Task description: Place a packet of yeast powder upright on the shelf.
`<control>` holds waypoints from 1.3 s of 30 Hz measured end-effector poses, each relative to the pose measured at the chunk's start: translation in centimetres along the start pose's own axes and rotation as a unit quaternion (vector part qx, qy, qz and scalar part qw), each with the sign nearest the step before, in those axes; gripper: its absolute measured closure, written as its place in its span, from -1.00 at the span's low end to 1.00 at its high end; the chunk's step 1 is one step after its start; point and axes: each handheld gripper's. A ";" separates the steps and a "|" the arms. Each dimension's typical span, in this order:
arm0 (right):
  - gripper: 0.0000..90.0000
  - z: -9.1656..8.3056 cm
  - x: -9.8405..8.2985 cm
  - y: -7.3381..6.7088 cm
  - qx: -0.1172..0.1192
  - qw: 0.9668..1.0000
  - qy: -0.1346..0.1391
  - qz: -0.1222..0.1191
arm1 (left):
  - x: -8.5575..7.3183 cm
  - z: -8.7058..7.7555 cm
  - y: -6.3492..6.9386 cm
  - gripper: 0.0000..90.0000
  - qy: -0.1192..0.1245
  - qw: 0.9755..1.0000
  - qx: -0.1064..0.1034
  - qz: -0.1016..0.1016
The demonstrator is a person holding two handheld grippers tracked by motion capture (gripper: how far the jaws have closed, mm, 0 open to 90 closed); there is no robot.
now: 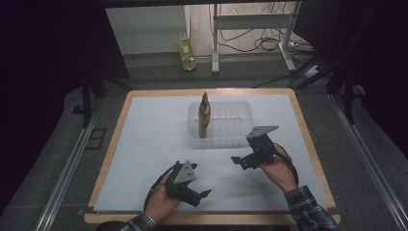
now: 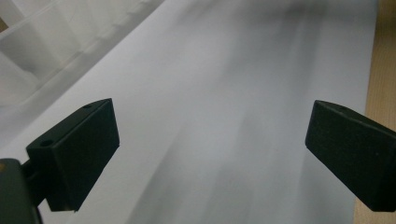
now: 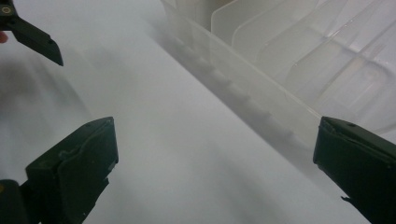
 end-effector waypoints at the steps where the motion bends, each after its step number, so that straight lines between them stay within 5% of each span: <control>1: -0.99 -0.1 0.0 -0.1 0.000 1.000 0.001 -0.001 | 0.0 0.0 0.0 -0.93 0.000 1.000 0.001 0.000; 39: -0.99 -4.5 -5.9 -2.0 -0.034 0.999 0.013 -0.002 | -0.1 -0.3 -0.6 -0.92 -0.006 1.000 0.028 0.004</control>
Point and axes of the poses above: each handheld gripper's, and its own axes: z roughly forward along the jaws, x roughly out of its top, y roughly to its right, and after that the axes turned 11 degrees about -z, right-handed
